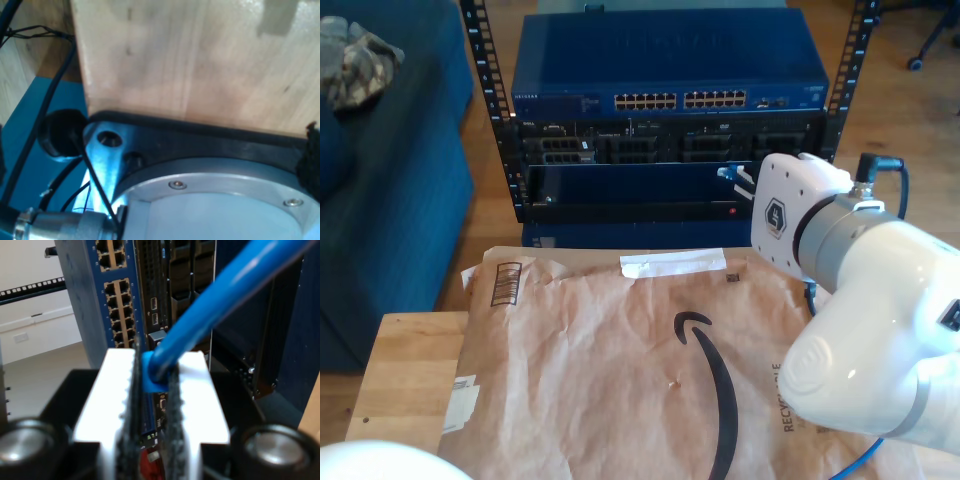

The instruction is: Grab the cable and plug it in

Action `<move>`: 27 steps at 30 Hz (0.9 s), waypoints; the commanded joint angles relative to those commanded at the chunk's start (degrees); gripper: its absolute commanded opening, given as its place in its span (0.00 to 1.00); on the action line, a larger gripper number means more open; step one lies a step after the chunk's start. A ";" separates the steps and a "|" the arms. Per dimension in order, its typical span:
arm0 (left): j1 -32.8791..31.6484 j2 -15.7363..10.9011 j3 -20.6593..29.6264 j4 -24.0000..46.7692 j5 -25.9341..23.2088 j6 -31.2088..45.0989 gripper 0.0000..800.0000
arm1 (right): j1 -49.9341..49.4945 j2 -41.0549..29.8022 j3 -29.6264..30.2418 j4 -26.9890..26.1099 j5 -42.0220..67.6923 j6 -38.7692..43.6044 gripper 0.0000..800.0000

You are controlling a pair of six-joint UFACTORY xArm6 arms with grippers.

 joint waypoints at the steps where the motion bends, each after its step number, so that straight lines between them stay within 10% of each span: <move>1: 0.00 0.00 0.00 0.00 0.00 0.00 1.00 | 0.00 1.14 -0.79 -0.09 -0.35 -0.09 0.00; 27: 0.00 0.00 0.00 0.00 0.00 0.00 1.00 | 3.43 11.43 -2.90 -4.66 -14.95 0.53 0.00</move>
